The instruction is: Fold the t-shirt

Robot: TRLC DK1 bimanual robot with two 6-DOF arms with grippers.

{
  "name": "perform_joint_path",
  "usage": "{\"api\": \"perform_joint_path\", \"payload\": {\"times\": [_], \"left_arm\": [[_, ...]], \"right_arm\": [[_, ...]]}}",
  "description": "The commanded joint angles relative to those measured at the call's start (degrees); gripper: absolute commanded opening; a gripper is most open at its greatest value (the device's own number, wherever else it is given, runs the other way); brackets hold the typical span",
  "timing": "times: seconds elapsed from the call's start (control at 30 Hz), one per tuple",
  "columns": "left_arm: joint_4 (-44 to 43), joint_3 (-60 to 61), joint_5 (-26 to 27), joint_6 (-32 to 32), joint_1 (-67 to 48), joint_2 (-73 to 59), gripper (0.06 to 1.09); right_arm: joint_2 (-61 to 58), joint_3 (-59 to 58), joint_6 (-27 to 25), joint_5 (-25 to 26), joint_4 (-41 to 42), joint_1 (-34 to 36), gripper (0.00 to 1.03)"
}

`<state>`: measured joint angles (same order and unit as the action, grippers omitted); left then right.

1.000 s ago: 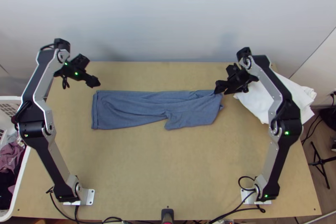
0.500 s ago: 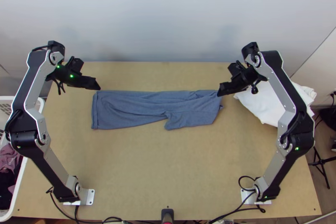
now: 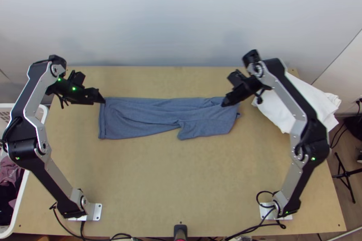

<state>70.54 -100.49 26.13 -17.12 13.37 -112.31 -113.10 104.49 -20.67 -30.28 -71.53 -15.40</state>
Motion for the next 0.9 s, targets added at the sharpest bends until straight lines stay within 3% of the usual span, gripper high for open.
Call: {"api": "perform_joint_path", "payload": {"times": [0.0, 0.2, 0.5, 0.87], "left_arm": [[-1.4, 3.1, 2.7, -0.2, 2.9, -1.9, 0.98], [-1.5, 1.7, 7.7, -0.4, 5.6, -4.2, 0.98], [-2.1, 1.7, 9.6, -0.5, 4.6, -6.6, 0.98], [-5.3, 5.3, 7.9, -2.1, 3.2, -6.3, 0.98]], "right_arm": [[-7.2, 3.6, -0.3, -1.0, 3.1, -4.8, 0.03], [-15.8, 9.4, -0.1, -1.0, 4.4, -6.6, 0.03], [-20.7, 11.0, 1.2, -0.7, 7.6, -5.7, 0.03], [-20.1, 11.3, 1.2, -0.6, 7.5, -4.6, 0.03]]}}
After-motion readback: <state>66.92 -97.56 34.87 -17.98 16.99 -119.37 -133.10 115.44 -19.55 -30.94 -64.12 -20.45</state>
